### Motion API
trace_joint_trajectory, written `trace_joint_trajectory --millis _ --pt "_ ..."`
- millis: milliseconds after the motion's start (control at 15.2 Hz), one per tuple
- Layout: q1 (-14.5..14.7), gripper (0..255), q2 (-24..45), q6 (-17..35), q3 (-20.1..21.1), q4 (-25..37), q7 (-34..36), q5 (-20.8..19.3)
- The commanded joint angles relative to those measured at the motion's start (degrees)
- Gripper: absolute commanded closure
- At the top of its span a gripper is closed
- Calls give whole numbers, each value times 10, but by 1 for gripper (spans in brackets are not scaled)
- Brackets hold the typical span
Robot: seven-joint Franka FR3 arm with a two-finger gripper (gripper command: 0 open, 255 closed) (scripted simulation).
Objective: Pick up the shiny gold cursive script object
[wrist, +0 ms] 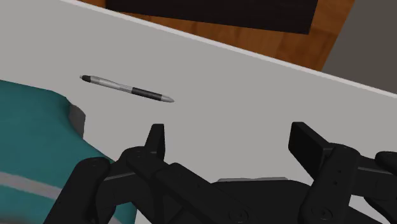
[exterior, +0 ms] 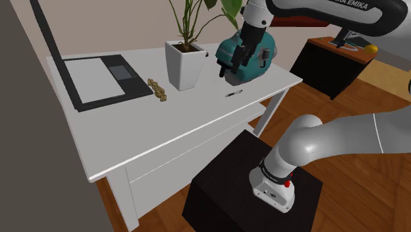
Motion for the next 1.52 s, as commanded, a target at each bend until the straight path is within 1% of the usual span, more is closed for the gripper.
trace_joint_trajectory --millis 0,396,726,1056,1452 --pt "0 0 0 0 0 0 0 0" --pt "5 0 94 68 52 22 79 30" --pt "6 0 186 118 92 62 144 40" --pt "7 0 288 157 126 122 210 34" --pt "15 0 420 185 156 220 290 6"
